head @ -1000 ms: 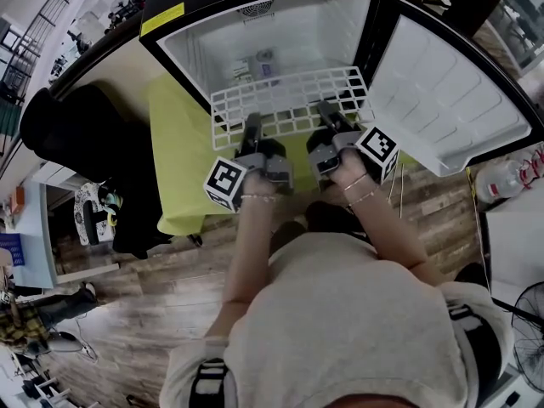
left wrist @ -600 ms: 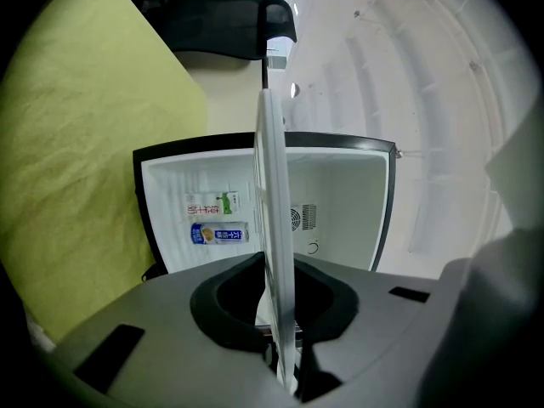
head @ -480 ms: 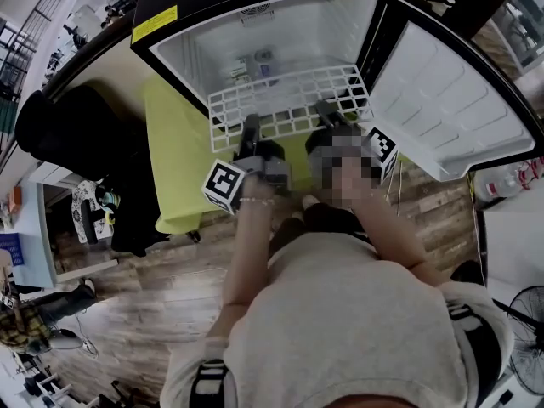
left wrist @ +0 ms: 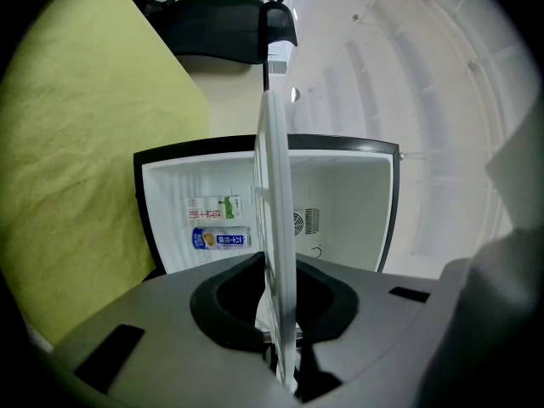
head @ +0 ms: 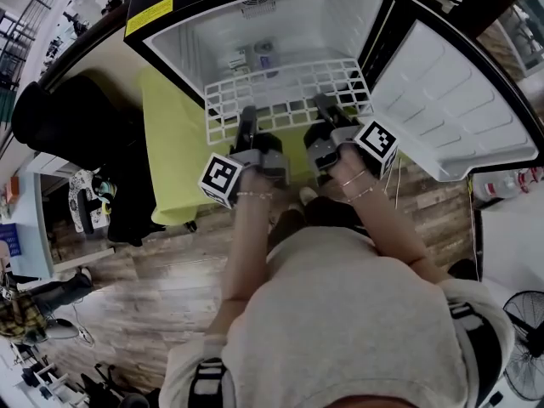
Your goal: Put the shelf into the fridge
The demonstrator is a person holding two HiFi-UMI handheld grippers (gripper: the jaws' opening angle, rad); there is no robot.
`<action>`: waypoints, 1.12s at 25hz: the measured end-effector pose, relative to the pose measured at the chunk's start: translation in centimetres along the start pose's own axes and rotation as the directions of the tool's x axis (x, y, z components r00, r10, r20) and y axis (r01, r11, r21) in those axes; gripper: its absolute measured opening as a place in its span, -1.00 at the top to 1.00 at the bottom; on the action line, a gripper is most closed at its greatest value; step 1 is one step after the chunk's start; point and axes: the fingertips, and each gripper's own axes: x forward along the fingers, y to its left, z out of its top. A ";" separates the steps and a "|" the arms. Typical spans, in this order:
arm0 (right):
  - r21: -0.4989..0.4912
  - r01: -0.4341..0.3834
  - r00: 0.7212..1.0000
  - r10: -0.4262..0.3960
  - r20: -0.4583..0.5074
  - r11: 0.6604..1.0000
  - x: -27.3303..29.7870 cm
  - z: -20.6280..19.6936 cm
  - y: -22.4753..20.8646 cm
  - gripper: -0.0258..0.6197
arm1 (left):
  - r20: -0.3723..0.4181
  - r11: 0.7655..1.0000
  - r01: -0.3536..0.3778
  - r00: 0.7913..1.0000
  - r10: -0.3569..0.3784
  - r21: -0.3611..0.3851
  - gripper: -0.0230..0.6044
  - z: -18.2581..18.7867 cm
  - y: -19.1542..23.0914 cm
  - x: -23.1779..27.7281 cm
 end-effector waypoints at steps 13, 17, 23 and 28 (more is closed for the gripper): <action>-0.012 0.010 1.000 -0.010 -0.024 1.000 0.4 0.3 0.0 0.84 | 0.016 1.000 0.001 1.000 0.000 -0.018 0.79 -0.1 -0.1 -0.1; -0.016 0.015 1.000 -0.016 -0.024 1.000 0.3 0.3 0.1 0.84 | 0.011 1.000 -0.003 1.000 0.003 -0.012 0.78 -0.2 0.0 -0.1; -0.024 0.014 0.999 -0.015 -0.029 1.000 0.7 0.6 0.0 0.84 | 0.014 1.000 0.004 1.000 -0.003 -0.012 0.78 -0.1 0.0 0.1; -0.025 0.008 0.999 -0.009 -0.036 1.000 0.9 0.6 0.1 0.84 | 0.022 0.999 0.018 1.000 -0.017 -0.027 0.78 -0.2 -0.2 0.5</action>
